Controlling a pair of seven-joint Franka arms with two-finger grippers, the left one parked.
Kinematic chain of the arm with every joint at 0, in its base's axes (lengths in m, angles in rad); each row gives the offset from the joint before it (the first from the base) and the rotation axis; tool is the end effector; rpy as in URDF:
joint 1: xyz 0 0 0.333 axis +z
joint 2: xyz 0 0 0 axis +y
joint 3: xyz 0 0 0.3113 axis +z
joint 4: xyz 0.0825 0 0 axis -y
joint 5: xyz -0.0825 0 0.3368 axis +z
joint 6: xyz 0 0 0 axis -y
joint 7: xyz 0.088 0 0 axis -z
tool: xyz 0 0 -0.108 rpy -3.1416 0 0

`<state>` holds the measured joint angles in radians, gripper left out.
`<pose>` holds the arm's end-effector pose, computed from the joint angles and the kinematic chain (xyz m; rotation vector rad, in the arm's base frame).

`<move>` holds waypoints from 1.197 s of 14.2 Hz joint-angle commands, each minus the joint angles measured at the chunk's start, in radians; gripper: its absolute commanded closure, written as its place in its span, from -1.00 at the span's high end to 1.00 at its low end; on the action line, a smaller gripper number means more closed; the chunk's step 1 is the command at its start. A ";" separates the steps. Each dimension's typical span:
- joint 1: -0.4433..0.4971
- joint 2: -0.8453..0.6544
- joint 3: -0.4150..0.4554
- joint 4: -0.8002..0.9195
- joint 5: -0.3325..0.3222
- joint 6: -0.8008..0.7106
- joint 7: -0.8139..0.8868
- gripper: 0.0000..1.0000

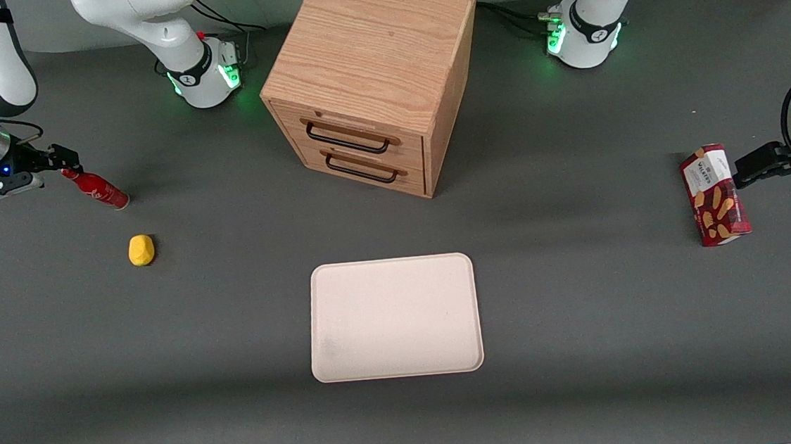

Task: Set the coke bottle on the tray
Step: 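Close the right gripper around the bottle's body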

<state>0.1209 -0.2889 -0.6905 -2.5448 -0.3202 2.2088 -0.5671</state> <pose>0.3240 -0.2186 0.3677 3.1088 0.3620 -0.1736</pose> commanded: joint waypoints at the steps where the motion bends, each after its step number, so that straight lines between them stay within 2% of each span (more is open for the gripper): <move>1: 0.011 -0.030 -0.015 -0.054 -0.030 0.058 0.021 1.00; 10: 0.011 -0.027 -0.034 -0.068 -0.030 0.066 0.026 0.98; 13: 0.013 -0.027 -0.034 -0.068 -0.030 0.066 0.024 0.72; 17: 0.013 -0.024 -0.035 -0.068 -0.030 0.066 0.013 0.10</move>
<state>0.1223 -0.2888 -0.7117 -2.5975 -0.3202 2.2600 -0.5636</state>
